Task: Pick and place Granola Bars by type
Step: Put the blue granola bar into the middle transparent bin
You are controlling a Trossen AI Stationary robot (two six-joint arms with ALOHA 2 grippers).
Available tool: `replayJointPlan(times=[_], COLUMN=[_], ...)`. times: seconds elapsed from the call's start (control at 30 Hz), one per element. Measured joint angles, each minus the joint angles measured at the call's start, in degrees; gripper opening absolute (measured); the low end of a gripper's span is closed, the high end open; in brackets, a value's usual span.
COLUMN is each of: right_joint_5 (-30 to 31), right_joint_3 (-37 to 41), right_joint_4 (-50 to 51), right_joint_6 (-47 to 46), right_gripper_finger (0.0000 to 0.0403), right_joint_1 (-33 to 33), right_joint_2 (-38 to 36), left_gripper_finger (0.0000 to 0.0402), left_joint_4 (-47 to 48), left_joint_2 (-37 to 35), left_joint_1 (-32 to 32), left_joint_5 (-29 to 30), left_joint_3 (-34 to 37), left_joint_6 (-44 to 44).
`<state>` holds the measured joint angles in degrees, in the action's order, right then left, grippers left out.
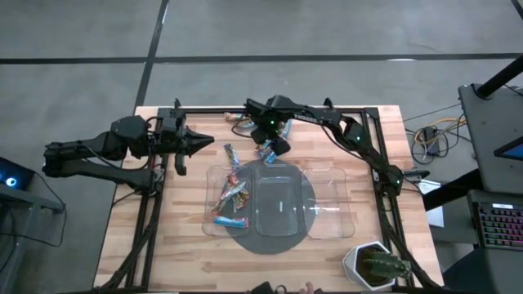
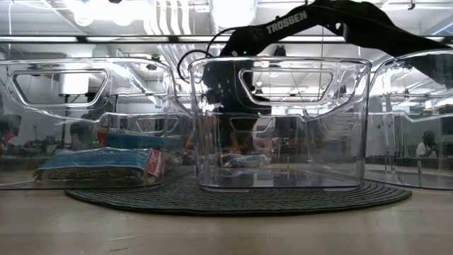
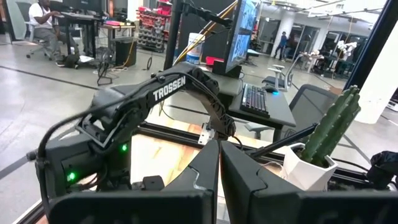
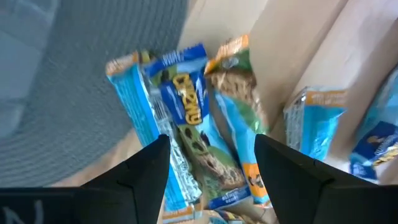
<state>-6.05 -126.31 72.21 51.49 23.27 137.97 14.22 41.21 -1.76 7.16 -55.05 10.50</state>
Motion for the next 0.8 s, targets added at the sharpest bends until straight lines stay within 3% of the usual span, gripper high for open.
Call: replayJointPlan(times=[0.33, 0.57, 0.8], right_joint_5=[3.1, 6.1, 6.1], right_joint_3=[7.1, 7.7, 7.7], right_joint_4=[-6.2, -7.9, -7.6], right_joint_6=[0.2, -0.8, -2.0], right_gripper_finger=[0.0223, 0.0217, 0.0170], right_joint_1=[0.0, -0.2, -0.2], right_joint_2=[-0.1, -0.2, -0.2], left_gripper_finger=[0.0000, 0.0000, 0.0000], left_joint_4=[0.0, 0.1, 0.1], left_joint_2=[0.1, 0.1, 0.2], left_joint_1=[0.0, 0.0, 0.0], left_joint_5=[0.0, 0.0, 0.0], left_joint_3=[0.0, 0.0, 0.0], left_joint_6=[0.1, 0.1, 0.1])
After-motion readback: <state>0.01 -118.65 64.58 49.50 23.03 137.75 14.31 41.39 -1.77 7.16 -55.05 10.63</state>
